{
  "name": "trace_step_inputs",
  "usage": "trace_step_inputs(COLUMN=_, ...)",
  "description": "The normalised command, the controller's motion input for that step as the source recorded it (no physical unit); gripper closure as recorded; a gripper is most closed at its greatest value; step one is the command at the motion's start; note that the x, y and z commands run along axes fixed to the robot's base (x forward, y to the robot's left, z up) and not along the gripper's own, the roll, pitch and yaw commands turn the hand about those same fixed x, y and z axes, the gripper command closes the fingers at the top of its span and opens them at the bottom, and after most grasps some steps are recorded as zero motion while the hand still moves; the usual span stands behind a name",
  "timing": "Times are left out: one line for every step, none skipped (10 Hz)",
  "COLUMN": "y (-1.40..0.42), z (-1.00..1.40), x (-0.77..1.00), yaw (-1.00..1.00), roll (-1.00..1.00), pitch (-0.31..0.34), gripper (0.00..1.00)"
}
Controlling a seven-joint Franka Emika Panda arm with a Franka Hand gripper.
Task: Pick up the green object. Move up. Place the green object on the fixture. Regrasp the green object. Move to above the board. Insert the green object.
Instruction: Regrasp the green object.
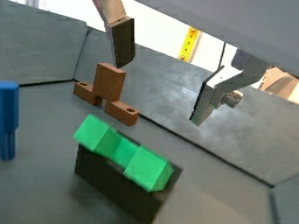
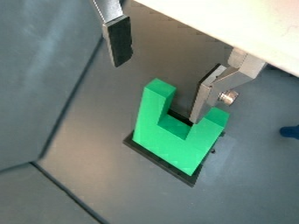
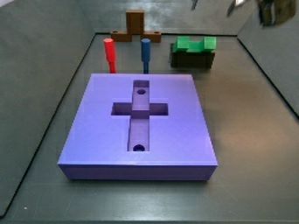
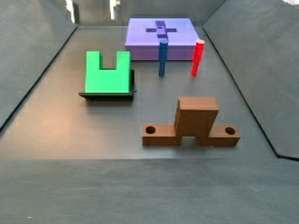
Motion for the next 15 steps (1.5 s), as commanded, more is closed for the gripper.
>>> trace_step_inputs(y=0.06, z=-0.28, x=0.32, yaw=0.41, roll=-0.02, pitch=0.0, gripper=0.0)
trace_step_inputs(y=0.07, z=-0.16, x=0.27, yaw=0.43, roll=0.0, pitch=-0.151, gripper=0.0)
trace_step_inputs(y=0.0, z=0.0, x=0.16, yaw=0.44, roll=0.04, pitch=-0.443, gripper=0.0)
trace_step_inputs(y=0.0, z=0.0, x=0.11, yaw=0.48, roll=0.0, pitch=-0.566, gripper=0.0)
trace_step_inputs(y=0.0, z=-0.06, x=0.16, yaw=0.54, roll=0.13, pitch=-0.449, gripper=0.0)
trace_step_inputs(y=0.0, z=-0.14, x=0.18, yaw=0.52, roll=0.22, pitch=-0.306, gripper=0.0)
trace_step_inputs(y=0.0, z=-0.23, x=0.23, yaw=0.41, roll=0.18, pitch=-0.051, gripper=0.0)
trace_step_inputs(y=0.04, z=-0.24, x=0.33, yaw=0.36, roll=0.39, pitch=0.0, gripper=0.0)
trace_step_inputs(y=0.05, z=-0.27, x=0.33, yaw=0.24, roll=0.67, pitch=0.149, gripper=0.0)
trace_step_inputs(y=0.02, z=-0.26, x=0.34, yaw=0.22, roll=0.79, pitch=0.249, gripper=0.0)
trace_step_inputs(y=0.0, z=-0.33, x=0.28, yaw=0.2, roll=0.74, pitch=0.297, gripper=0.0)
trace_step_inputs(y=0.0, z=-0.37, x=0.34, yaw=0.13, roll=0.55, pitch=0.331, gripper=0.0)
trace_step_inputs(y=0.0, z=-0.37, x=0.39, yaw=0.11, roll=0.39, pitch=0.329, gripper=0.0)
trace_step_inputs(y=0.0, z=-0.4, x=0.49, yaw=0.1, roll=0.19, pitch=0.374, gripper=0.0)
trace_step_inputs(y=0.0, z=-0.39, x=0.52, yaw=0.0, roll=0.0, pitch=0.443, gripper=0.0)
